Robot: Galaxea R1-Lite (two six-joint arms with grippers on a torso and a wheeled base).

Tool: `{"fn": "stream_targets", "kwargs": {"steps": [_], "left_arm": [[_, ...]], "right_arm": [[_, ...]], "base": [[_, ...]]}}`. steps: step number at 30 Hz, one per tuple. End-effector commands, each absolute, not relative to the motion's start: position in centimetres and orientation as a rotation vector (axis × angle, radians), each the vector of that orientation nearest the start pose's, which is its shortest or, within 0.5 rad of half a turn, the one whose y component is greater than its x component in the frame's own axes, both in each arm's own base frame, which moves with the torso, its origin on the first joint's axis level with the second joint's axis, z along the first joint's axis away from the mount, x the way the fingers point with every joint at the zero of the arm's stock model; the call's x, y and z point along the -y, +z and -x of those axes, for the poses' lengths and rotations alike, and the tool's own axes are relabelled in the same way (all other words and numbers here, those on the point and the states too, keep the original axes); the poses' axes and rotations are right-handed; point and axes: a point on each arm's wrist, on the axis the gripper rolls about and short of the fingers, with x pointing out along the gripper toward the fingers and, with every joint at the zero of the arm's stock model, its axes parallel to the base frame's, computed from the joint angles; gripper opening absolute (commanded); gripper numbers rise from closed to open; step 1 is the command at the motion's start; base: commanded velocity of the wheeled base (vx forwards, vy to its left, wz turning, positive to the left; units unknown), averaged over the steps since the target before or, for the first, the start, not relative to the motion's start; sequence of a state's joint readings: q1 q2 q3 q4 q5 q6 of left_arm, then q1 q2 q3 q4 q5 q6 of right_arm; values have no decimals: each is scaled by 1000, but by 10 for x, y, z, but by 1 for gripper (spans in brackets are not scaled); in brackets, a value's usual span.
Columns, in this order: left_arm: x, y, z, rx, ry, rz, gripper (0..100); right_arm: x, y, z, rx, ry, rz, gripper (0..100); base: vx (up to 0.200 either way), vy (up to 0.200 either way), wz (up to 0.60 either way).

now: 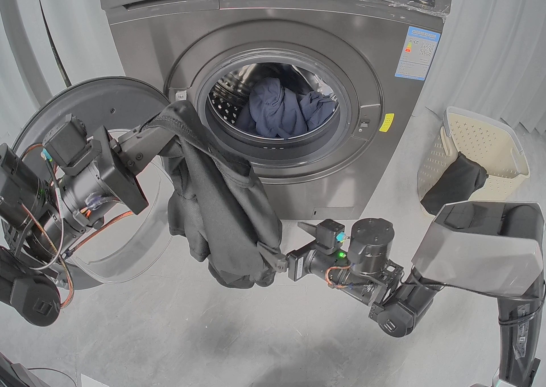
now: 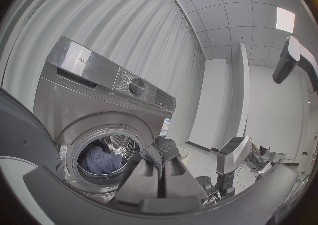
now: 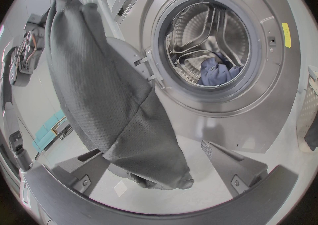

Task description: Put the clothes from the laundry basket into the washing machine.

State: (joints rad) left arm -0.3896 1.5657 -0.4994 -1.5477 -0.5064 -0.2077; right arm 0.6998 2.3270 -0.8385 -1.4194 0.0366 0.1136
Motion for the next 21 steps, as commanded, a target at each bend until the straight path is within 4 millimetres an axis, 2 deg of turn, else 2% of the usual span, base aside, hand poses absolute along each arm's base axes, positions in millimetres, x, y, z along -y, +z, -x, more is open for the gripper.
{"fn": "stream_targets", "kwargs": {"steps": [1,10,15,16,21], "left_arm": [[101,227,-217,391,-925,161,0],[101,224,-216,382,-927,160,0],[102,224,-216,379,-931,162,0],[102,224,-216,378,-931,162,0],[102,222,-216,370,-930,163,0]], "right_arm": [[-249,62,-309,-48,723,-105,100],[-261,74,-324,36,749,-131,100],[-270,66,-335,65,755,-139,100],[-272,65,-336,71,760,-143,0],[-272,71,-332,91,773,-151,0]], "base": [[0,0,0],[0,0,0],[0,0,0],[0,0,0],[0,0,0]]}}
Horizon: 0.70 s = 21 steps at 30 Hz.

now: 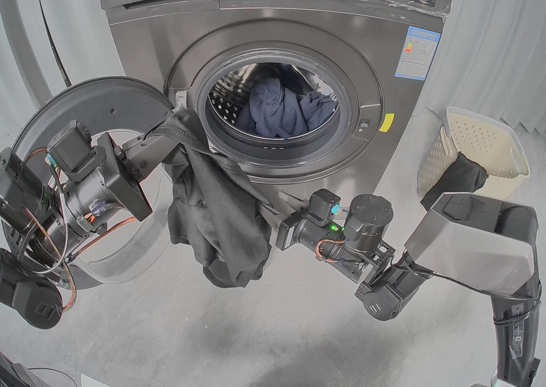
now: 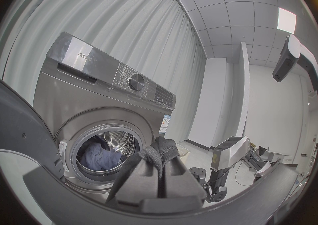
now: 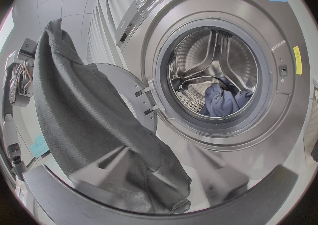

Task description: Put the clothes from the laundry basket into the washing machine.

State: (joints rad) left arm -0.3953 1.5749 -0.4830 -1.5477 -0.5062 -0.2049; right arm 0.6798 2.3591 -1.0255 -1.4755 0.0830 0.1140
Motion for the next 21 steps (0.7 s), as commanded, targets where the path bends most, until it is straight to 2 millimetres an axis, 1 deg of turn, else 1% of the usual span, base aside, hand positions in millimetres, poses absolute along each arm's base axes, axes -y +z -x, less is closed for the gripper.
{"fn": "stream_targets", "kwargs": {"steps": [1,2,3,4,5,7,8,9,13,14,15,17,21], "left_arm": [[102,221,-216,367,-929,162,0],[102,221,-216,367,-929,162,0],[102,220,-217,361,-929,164,0],[102,219,-218,356,-924,166,0],[101,218,-219,351,-921,166,0],[101,215,-223,341,-910,166,0],[101,215,-223,339,-909,167,0],[102,212,-226,327,-901,170,0],[104,207,-230,308,-898,171,0],[104,207,-230,308,-898,169,0],[104,206,-230,305,-899,170,0],[104,206,-230,305,-896,168,0],[103,206,-231,307,-866,175,0]], "right_arm": [[-271,74,-332,97,772,-153,0],[-271,74,-332,97,772,-153,0],[-265,88,-329,120,765,-159,0],[-259,96,-324,124,762,-158,0],[-256,100,-321,129,760,-158,0],[-243,116,-313,142,747,-161,0],[-242,116,-312,139,745,-160,0],[-229,132,-301,148,727,-162,0],[-201,161,-279,179,701,-167,0],[-199,162,-277,180,699,-167,0],[-189,172,-267,185,692,-167,0],[-176,182,-255,198,679,-161,0],[-158,196,-241,233,640,-169,0]], "base": [[0,0,0],[0,0,0],[0,0,0],[0,0,0],[0,0,0],[0,0,0],[0,0,0],[0,0,0],[0,0,0],[0,0,0],[0,0,0],[0,0,0],[0,0,0]]}}
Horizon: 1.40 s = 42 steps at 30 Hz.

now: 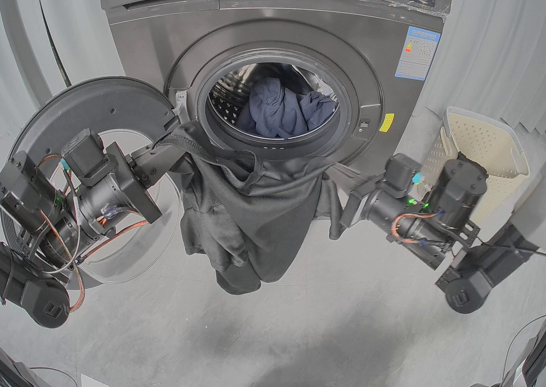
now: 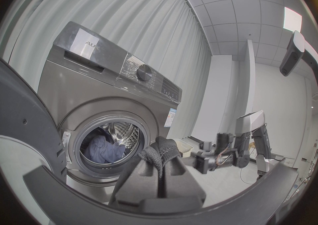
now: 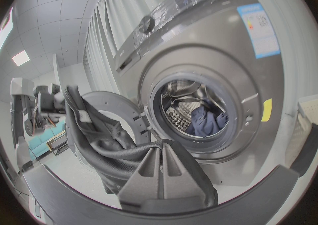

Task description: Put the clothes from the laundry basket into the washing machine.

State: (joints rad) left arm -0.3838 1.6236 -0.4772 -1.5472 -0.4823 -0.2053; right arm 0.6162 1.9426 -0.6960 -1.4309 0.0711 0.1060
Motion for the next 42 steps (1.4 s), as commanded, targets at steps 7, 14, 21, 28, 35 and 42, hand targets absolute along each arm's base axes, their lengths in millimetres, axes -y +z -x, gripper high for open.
{"fn": "stream_targets", "kwargs": {"steps": [7,14,21,28,35,42], "left_arm": [[103,199,-229,278,-845,178,0],[102,189,-229,238,-838,175,0],[102,186,-231,228,-797,180,0],[105,193,-241,266,-729,194,0],[109,207,-251,330,-679,210,0],[111,213,-252,356,-671,216,0]], "right_arm": [[-136,215,-239,295,555,-184,0],[-122,215,-242,299,505,-177,0],[-121,218,-234,309,515,-180,0],[-118,224,-226,332,519,-182,0],[-117,228,-223,345,522,-183,0],[-118,228,-224,348,522,-184,0]], "base": [[0,0,0],[0,0,0],[0,0,0],[0,0,0],[0,0,0],[0,0,0]]}}
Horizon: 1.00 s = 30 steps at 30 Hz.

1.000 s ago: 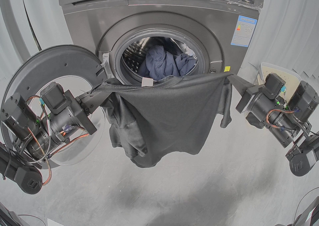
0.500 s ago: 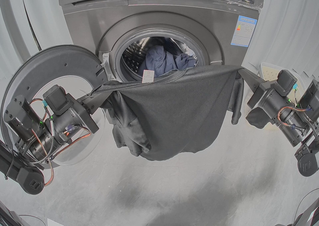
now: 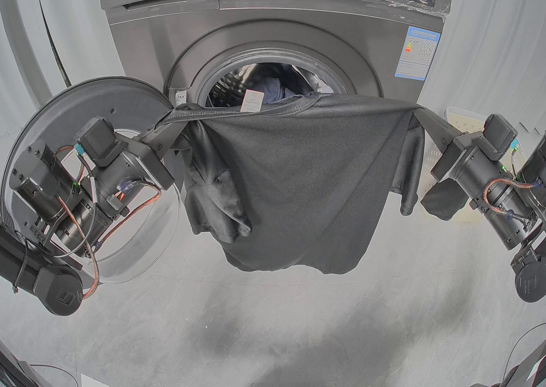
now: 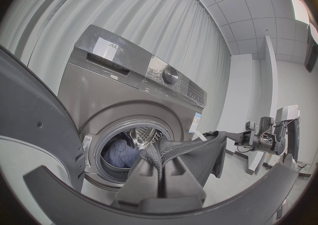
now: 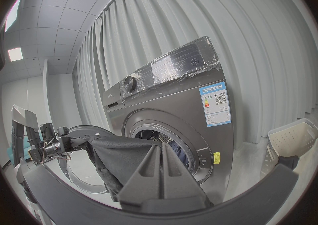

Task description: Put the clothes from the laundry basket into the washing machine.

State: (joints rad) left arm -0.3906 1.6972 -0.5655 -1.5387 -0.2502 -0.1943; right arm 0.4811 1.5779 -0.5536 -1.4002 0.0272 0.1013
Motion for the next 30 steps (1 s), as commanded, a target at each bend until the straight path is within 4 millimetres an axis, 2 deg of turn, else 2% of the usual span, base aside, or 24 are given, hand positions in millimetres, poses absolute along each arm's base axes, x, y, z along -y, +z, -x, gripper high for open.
{"fn": "stream_targets", "kwargs": {"steps": [1,10,13,19,21,22,24,25,26,27,28,30], "left_arm": [[111,213,-252,354,-672,216,0],[123,206,-250,325,-715,222,0],[135,204,-249,316,-753,230,0],[168,207,-261,347,-823,251,0],[174,209,-266,359,-830,255,0],[174,209,-267,360,-829,254,0],[178,210,-269,368,-843,261,0],[179,210,-270,365,-845,263,0],[181,211,-270,370,-850,264,0],[181,211,-270,370,-850,264,0],[184,210,-270,369,-854,267,0],[189,210,-268,367,-866,270,0]], "right_arm": [[-118,228,-224,348,522,-184,0],[-119,224,-226,330,522,-183,0],[-122,217,-229,300,528,-180,0],[-161,162,-245,103,610,-144,0],[-175,149,-243,54,651,-132,0],[-176,148,-244,51,651,-133,0],[-191,125,-244,-26,689,-110,0],[-193,121,-245,-36,688,-105,0],[-195,115,-249,-54,687,-101,100],[-195,115,-249,-54,687,-101,100],[-199,102,-256,-82,688,-90,100],[-203,90,-263,-108,687,-82,100]], "base": [[0,0,0],[0,0,0],[0,0,0],[0,0,0],[0,0,0],[0,0,0],[0,0,0],[0,0,0],[0,0,0],[0,0,0],[0,0,0],[0,0,0]]}}
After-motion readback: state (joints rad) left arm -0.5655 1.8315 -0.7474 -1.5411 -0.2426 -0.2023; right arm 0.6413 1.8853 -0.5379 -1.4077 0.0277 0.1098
